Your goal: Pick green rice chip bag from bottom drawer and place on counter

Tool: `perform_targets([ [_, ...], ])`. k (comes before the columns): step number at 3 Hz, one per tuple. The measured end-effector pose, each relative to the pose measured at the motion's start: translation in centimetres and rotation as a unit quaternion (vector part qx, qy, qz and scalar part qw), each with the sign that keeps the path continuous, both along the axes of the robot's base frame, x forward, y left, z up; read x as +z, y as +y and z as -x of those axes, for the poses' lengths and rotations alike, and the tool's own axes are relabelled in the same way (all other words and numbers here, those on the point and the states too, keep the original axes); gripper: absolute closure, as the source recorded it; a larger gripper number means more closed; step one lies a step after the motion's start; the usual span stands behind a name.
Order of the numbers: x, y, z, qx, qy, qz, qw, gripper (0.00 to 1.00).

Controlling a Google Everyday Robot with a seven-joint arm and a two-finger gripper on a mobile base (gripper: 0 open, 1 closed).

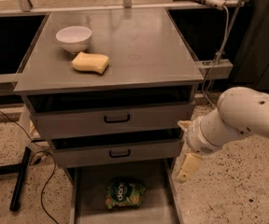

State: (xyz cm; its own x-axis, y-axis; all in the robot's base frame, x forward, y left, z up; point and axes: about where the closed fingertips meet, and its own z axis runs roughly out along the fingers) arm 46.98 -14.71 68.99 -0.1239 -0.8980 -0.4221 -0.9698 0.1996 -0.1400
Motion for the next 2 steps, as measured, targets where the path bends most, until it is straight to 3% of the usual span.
perform_targets([
  [1,0.0,0.0,0.0,0.000,0.000,0.000,1.0000,0.00],
  [2,-3.1,0.4,0.1,-0.002,0.022,-0.016,0.9996,0.00],
])
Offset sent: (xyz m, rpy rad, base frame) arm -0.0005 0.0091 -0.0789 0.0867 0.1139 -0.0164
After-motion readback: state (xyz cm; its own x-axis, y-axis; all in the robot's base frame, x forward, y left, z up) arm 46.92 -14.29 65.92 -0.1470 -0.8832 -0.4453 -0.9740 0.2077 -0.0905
